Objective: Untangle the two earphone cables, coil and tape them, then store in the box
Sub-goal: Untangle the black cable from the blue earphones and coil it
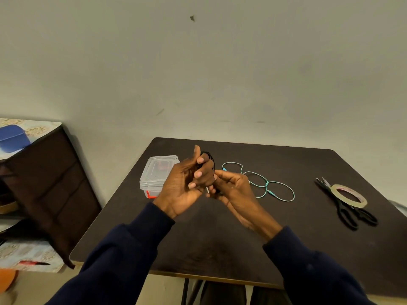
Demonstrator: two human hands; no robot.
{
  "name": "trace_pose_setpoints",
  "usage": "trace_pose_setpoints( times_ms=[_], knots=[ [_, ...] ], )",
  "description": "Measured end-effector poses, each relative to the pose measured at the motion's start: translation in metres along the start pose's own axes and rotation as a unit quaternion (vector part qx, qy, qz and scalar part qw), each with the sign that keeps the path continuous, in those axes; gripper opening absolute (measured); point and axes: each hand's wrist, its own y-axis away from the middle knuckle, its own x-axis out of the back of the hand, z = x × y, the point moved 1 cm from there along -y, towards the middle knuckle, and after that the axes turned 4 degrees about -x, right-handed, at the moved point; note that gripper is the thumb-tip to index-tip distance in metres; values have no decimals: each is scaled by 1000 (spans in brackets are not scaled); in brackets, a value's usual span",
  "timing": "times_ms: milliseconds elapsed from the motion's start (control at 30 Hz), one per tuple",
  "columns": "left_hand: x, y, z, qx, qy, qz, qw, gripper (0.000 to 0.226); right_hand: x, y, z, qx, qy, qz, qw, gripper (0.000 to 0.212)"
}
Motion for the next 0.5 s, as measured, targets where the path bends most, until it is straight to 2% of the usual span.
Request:
trace_pose_setpoints(
  times_ms=[200,367,500],
  knots=[
    [2,-3,1,-39,47,32,998,45,-7,4,3,5,-66,20,998,23],
    [0,-1,0,-48,41,52,997,41,-6,5,-1,38,7,51,998,30],
    [1,-1,0,-39,41,52,997,36,-2,3,-3,35,5,76,996,22]
  ],
)
